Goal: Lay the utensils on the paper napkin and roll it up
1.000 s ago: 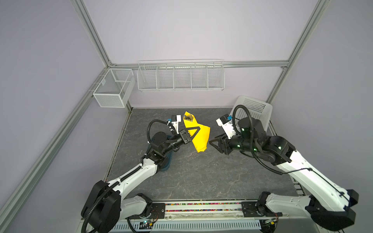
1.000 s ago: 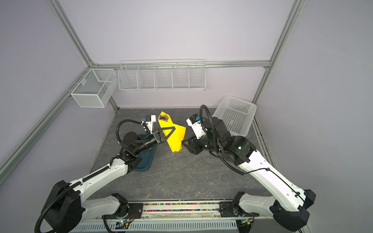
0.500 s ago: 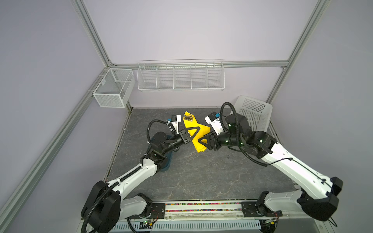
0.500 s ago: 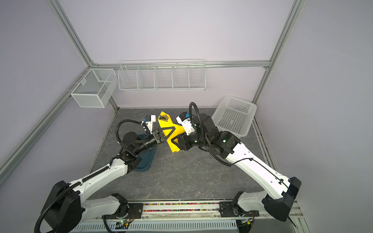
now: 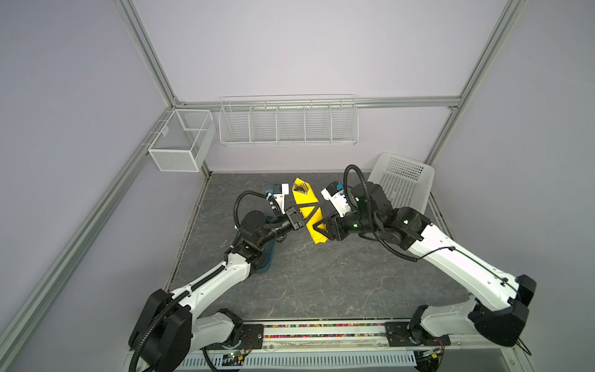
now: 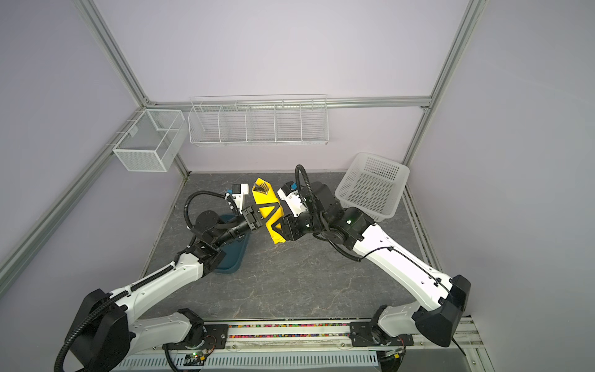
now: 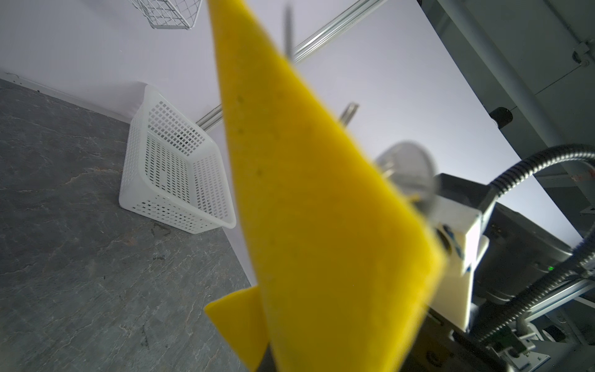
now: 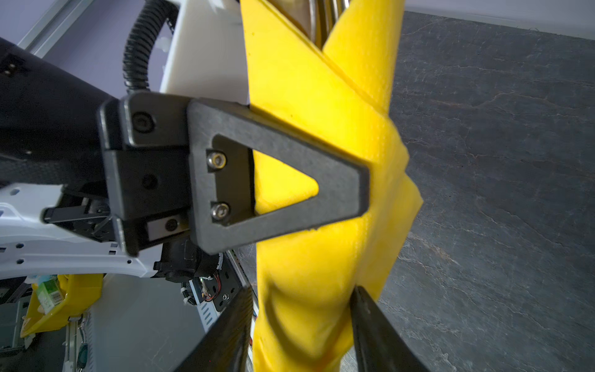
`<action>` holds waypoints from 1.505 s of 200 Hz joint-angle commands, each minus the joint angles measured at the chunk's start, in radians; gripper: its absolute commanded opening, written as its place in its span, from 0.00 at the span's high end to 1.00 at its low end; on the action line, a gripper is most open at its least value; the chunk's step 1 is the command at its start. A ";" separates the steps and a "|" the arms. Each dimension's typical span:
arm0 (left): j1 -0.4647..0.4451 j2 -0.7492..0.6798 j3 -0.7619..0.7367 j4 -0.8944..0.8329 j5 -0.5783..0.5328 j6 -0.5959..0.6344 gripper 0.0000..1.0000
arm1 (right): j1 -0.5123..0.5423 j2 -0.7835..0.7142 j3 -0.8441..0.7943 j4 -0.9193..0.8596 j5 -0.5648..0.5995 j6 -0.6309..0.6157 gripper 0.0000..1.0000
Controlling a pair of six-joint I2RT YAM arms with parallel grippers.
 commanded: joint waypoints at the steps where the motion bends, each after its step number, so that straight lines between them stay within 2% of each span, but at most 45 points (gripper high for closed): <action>1: 0.000 -0.023 0.020 0.078 0.015 -0.036 1.00 | -0.009 0.000 -0.001 -0.003 -0.059 -0.030 0.47; 26: -0.001 -0.019 0.018 0.096 0.021 -0.052 1.00 | -0.031 -0.015 -0.022 0.007 -0.082 -0.029 0.47; 90: 0.000 0.016 0.035 0.157 0.073 -0.100 1.00 | -0.075 -0.031 -0.071 0.108 -0.293 -0.026 0.45; 117: 0.000 0.026 0.036 0.177 0.080 -0.113 1.00 | -0.081 -0.036 -0.077 0.127 -0.342 -0.026 0.49; 176: 0.000 0.024 0.046 0.163 0.090 -0.099 1.00 | -0.089 -0.037 -0.087 0.133 -0.402 -0.030 0.65; 271: 0.000 0.027 0.055 0.176 0.102 -0.102 1.00 | -0.090 -0.011 -0.083 0.140 -0.484 -0.023 0.70; 301: 0.000 0.027 0.051 0.179 0.104 -0.100 0.99 | -0.091 0.007 -0.080 0.140 -0.508 -0.015 0.75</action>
